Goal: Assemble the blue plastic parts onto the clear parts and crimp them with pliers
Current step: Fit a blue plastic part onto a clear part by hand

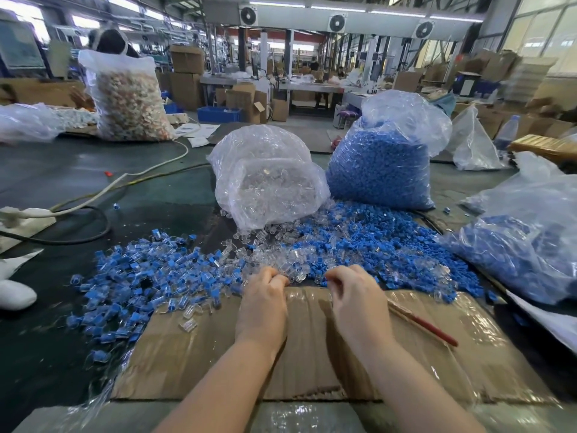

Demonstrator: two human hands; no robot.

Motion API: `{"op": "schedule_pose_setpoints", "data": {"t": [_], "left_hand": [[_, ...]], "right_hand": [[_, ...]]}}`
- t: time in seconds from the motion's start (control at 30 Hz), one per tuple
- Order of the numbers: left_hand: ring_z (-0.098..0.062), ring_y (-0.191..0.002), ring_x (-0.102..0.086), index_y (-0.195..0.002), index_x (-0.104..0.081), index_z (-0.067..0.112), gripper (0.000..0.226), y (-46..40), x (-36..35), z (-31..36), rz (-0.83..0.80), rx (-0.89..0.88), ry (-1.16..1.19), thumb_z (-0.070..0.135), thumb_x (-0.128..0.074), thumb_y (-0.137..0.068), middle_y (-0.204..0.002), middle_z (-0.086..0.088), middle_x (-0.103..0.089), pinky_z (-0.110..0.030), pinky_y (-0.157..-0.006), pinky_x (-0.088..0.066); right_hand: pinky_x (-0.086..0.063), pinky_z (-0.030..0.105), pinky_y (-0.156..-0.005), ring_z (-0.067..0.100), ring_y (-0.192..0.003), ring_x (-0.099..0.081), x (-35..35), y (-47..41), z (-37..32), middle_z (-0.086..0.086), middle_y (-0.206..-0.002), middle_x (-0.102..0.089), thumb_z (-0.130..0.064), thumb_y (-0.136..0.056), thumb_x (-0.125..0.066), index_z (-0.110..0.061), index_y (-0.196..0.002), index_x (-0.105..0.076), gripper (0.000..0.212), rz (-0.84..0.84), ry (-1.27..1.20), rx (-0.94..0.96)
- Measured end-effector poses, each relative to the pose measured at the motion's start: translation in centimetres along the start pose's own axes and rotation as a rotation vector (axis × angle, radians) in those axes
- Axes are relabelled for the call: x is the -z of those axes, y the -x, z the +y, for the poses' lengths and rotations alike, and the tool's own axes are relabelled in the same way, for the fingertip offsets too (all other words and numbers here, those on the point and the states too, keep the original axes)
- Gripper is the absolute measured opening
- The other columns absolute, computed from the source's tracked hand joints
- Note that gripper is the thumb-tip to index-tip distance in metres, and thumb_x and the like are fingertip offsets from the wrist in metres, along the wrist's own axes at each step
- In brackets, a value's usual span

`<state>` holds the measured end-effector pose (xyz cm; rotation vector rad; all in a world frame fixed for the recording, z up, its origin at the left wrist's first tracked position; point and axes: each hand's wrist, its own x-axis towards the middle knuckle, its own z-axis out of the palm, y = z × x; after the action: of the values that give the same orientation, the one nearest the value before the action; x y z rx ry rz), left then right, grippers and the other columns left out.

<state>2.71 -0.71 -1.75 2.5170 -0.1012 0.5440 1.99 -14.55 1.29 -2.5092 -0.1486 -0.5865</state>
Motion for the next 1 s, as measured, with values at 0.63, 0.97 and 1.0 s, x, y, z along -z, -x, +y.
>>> {"op": "schedule_pose_setpoints", "data": {"t": [0.63, 0.97, 1.0], "left_hand": [[0.000, -0.083, -0.050, -0.097, -0.068, 0.017, 0.012, 0.1, 1.1, 0.3, -0.016, -0.024, 0.201, 0.013, -0.062, -0.087, -0.090, 0.013, -0.052, 0.002, -0.072, -0.035], [0.001, -0.081, -0.057, -0.097, -0.067, 0.020, 0.015, 0.3, 1.4, 0.3, -0.034, -0.002, 0.313, 0.012, -0.063, -0.086, -0.086, 0.011, -0.062, -0.001, -0.072, -0.041], [0.000, -0.081, -0.058, -0.096, -0.067, 0.021, 0.014, 0.3, 1.4, 0.3, -0.041, 0.005, 0.320, 0.012, -0.062, -0.087, -0.085, 0.011, -0.063, -0.002, -0.072, -0.041]], "right_hand": [[-0.040, 0.017, -0.075, 0.009, -0.081, -0.055, -1.2, 2.1, 0.4, -0.006, -0.086, -0.065, -0.007, -0.087, -0.061, -0.015, -0.090, -0.068, 0.010, 0.019, -0.183, -0.075], [-0.046, 0.025, -0.076, 0.010, -0.081, -0.057, -1.0, 2.2, 0.3, -0.007, -0.083, -0.064, -0.009, -0.086, -0.063, -0.016, -0.085, -0.067, 0.008, 0.016, -0.237, -0.033], [-0.046, 0.025, -0.077, 0.010, -0.081, -0.058, -1.0, 2.2, 0.2, -0.007, -0.084, -0.065, -0.008, -0.086, -0.063, -0.016, -0.086, -0.067, 0.009, 0.016, -0.246, -0.024]]}}
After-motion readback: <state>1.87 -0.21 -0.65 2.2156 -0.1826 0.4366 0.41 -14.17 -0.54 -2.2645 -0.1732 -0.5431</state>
